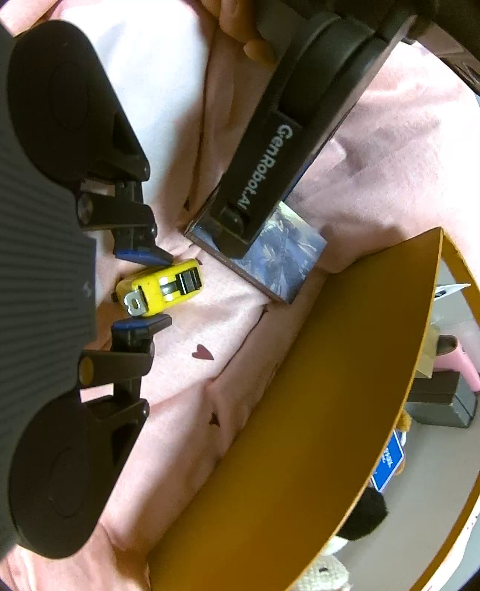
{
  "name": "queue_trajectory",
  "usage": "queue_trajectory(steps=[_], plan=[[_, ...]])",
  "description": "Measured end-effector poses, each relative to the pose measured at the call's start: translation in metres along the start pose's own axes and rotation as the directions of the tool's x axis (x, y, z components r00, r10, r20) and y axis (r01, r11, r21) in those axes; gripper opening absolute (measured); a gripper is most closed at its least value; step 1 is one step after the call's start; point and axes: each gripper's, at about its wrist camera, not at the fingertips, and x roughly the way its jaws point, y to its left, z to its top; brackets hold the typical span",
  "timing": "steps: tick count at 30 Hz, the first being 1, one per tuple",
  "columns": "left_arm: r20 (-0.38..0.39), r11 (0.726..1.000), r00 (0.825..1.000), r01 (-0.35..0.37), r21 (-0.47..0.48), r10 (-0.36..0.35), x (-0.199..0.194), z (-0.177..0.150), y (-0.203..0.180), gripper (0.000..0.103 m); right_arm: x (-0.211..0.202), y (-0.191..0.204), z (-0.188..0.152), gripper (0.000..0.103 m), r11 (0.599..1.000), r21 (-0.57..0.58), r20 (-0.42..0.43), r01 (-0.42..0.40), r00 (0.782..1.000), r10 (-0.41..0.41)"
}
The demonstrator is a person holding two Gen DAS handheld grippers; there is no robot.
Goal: Organize objects
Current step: 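Lift the photo card box and tape measure and carry them over the box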
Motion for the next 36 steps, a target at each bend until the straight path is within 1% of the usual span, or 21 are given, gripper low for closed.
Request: queue_trajectory(steps=[5, 7, 9, 12, 15, 18, 22, 24, 26, 27, 29, 32, 36], plan=[[0.008, 1.000, 1.000, 0.006, -0.018, -0.006, 0.003, 0.001, 0.000, 0.065, 0.004, 0.000, 0.001, 0.030, 1.000, -0.004, -0.010, -0.008, 1.000, 0.008], [0.021, 1.000, 1.000, 0.001, -0.017, 0.000, 0.000, 0.000, 0.000, 0.060, 0.003, -0.001, 0.000, 0.030, 1.000, 0.000, -0.010, -0.011, 1.000, 0.011], [0.039, 1.000, 0.999, 0.003, -0.030, -0.001, -0.005, -0.002, 0.002, 0.048, 0.003, -0.002, 0.000, 0.030, 1.000, 0.009, -0.009, -0.014, 1.000, 0.014], [0.074, 0.999, 0.997, 0.020, -0.046, -0.017, -0.017, -0.006, 0.005, 0.035, 0.001, -0.005, 0.000, 0.030, 1.000, 0.026, -0.006, -0.017, 1.000, 0.017], [0.112, 0.999, 0.993, 0.040, -0.024, -0.037, -0.028, -0.011, 0.001, 0.029, -0.001, -0.008, 0.000, 0.030, 0.999, 0.042, -0.004, -0.028, 1.000, 0.028], [0.136, 0.998, 0.989, 0.062, -0.005, -0.061, -0.034, -0.014, -0.004, 0.029, -0.003, -0.016, 0.000, 0.030, 0.994, 0.094, -0.010, -0.063, 0.998, 0.064], [0.145, 0.995, 0.984, 0.102, -0.015, -0.099, -0.032, -0.011, -0.006, 0.029, -0.004, -0.030, 0.000, 0.028, 0.980, 0.169, -0.014, -0.101, 0.994, 0.105], [0.147, 0.991, 0.982, 0.127, -0.030, -0.122, -0.027, -0.008, -0.006, 0.029, -0.005, -0.034, 0.000, 0.028, 0.976, 0.190, -0.012, -0.107, 0.994, 0.112], [0.118, 0.981, 0.978, 0.180, -0.072, -0.171, -0.019, -0.005, -0.004, 0.029, -0.006, -0.036, 0.000, 0.028, 0.973, 0.201, -0.010, -0.113, 0.993, 0.117], [0.107, 0.978, 0.978, 0.191, -0.086, -0.181, -0.015, -0.004, -0.003, 0.029, -0.006, -0.036, 0.000, 0.028, 0.972, 0.203, -0.010, -0.117, 0.993, 0.121], [0.104, 0.982, 0.982, 0.165, -0.089, -0.156, -0.007, -0.003, -0.007, 0.029, -0.007, -0.036, 0.001, 0.029, 0.972, 0.202, -0.008, -0.119, 0.992, 0.123], [0.125, 0.991, 0.986, 0.119, -0.059, -0.111, -0.007, -0.003, -0.016, 0.029, -0.009, -0.037, 0.002, 0.029, 0.971, 0.203, 0.003, -0.124, 0.992, 0.126], [0.134, 0.996, 0.988, 0.083, -0.029, -0.078, -0.011, -0.003, -0.020, 0.029, -0.013, -0.039, 0.005, 0.030, 0.970, 0.202, 0.013, -0.135, 0.991, 0.136]])
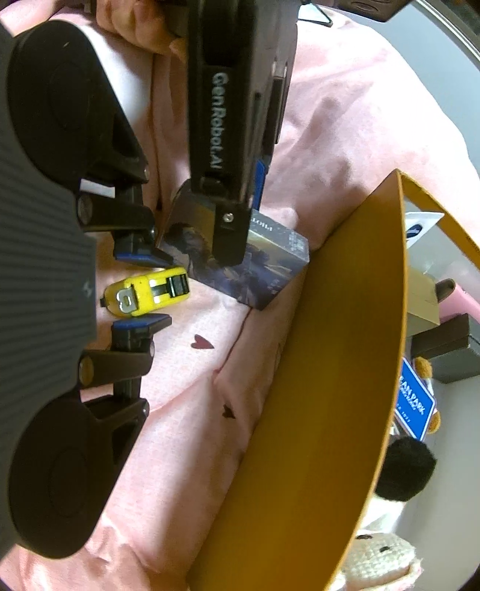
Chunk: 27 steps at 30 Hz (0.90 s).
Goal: Organize objects
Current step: 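Lift the photo card box and tape measure and carry them over the box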
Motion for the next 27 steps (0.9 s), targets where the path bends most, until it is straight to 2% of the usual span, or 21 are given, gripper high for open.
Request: queue_trajectory(steps=[9, 14, 16, 17, 22, 27], plan=[[0.021, 1.000, 1.000, -0.023, 0.019, 0.022, -0.001, -0.005, -0.002, 0.027, -0.009, 0.009, -0.006, 0.023, 0.999, -0.043, 0.007, 0.016, 1.000, -0.016], [0.048, 0.999, 0.999, -0.020, 0.029, 0.019, -0.012, -0.011, -0.008, 0.026, -0.031, 0.014, -0.013, 0.022, 0.998, -0.047, 0.055, 0.048, 0.997, -0.045], [0.066, 0.999, 0.998, -0.013, 0.030, 0.011, -0.020, -0.013, -0.009, 0.026, -0.035, 0.011, 0.000, 0.022, 0.997, -0.044, 0.083, 0.059, 0.995, -0.055], [0.075, 1.000, 0.997, -0.005, 0.029, 0.003, -0.025, -0.014, -0.010, 0.026, -0.030, 0.002, -0.003, 0.022, 0.997, -0.043, 0.096, 0.061, 0.994, -0.056], [0.118, 0.997, 0.991, 0.059, 0.038, -0.064, -0.052, -0.016, -0.016, 0.026, -0.059, 0.000, 0.001, 0.022, 0.999, -0.018, 0.175, 0.045, 0.984, -0.041], [0.174, 0.990, 0.976, 0.120, 0.072, -0.131, -0.085, -0.010, -0.024, 0.026, -0.092, 0.001, 0.007, 0.022, 1.000, -0.010, 0.243, 0.010, 0.970, -0.007]])
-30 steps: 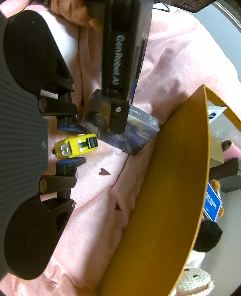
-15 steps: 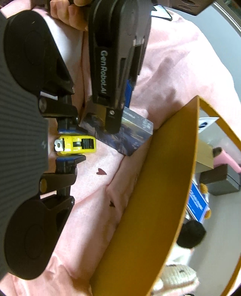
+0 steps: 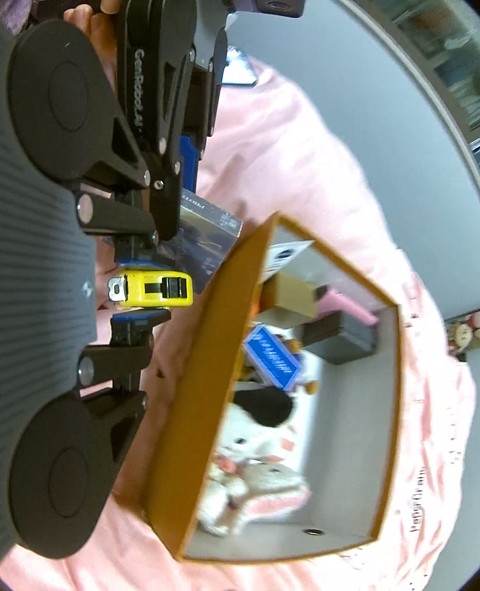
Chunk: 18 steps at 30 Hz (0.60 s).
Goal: Organize objects
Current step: 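Lift the photo card box and tape measure and carry them over the box, then lower the photo card box beside the gray box while the right gripper lowers the tape measure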
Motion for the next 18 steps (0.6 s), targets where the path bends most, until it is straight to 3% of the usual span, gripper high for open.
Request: queue_trajectory(steps=[6, 11, 18], plan=[[0.077, 0.998, 0.996, 0.051, 0.030, -0.053, -0.026, 0.033, -0.009, 0.026, -0.032, -0.004, 0.027, 0.022, 1.000, 0.015, 0.104, -0.017, 0.995, 0.015], [0.133, 0.999, 0.991, 0.017, 0.043, -0.023, -0.027, 0.070, -0.010, 0.026, -0.032, -0.011, 0.057, 0.022, 1.000, 0.008, 0.171, 0.019, 0.985, -0.020], [0.161, 0.997, 0.986, -0.057, 0.059, 0.047, 0.004, 0.126, -0.007, 0.026, -0.013, -0.039, 0.099, 0.022, 0.998, 0.058, 0.221, 0.022, 0.975, -0.034]])
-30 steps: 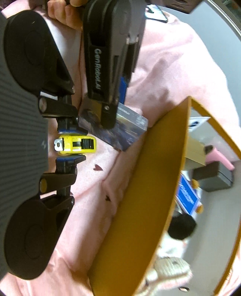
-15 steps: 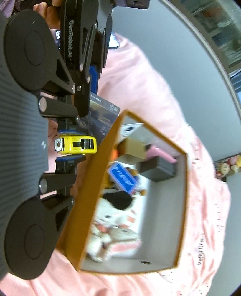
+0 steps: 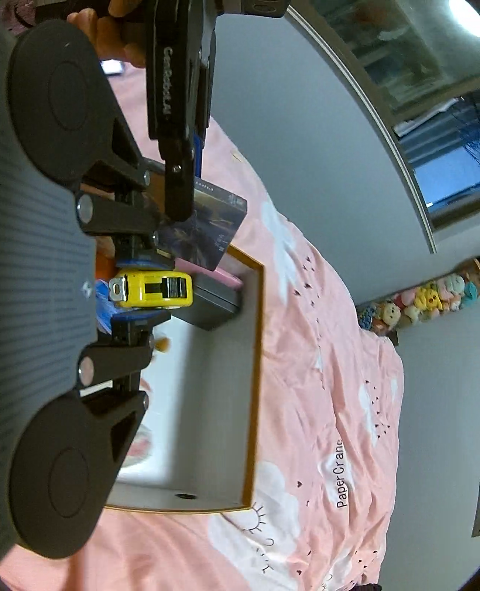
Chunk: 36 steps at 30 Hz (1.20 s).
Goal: Organize objects
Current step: 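Lower the photo card box beside the gray box while the right gripper lowers the tape measure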
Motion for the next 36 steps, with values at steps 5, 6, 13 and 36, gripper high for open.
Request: queue_trajectory(steps=[5, 6, 13, 36], plan=[[-0.031, 1.000, 0.999, -0.013, 0.028, 0.014, 0.039, 0.027, 0.001, 0.026, 0.031, -0.023, 0.016, 0.022, 0.999, 0.033, -0.022, 0.007, 1.000, -0.006], [-0.039, 0.999, 0.999, -0.017, 0.042, 0.019, 0.049, 0.030, 0.001, 0.026, 0.037, -0.027, 0.018, 0.022, 0.999, 0.039, -0.028, 0.009, 1.000, -0.008], [-0.119, 0.995, 0.990, -0.073, 0.063, 0.080, 0.108, 0.034, 0.005, 0.026, 0.069, -0.060, 0.028, 0.022, 0.995, 0.103, -0.070, 0.006, 0.998, 0.001], [-0.090, 0.921, 0.951, -0.259, 0.291, 0.296, 0.172, 0.012, -0.007, 0.028, 0.121, -0.089, 0.036, 0.022, 0.975, 0.220, -0.162, 0.033, 0.987, 0.003]])
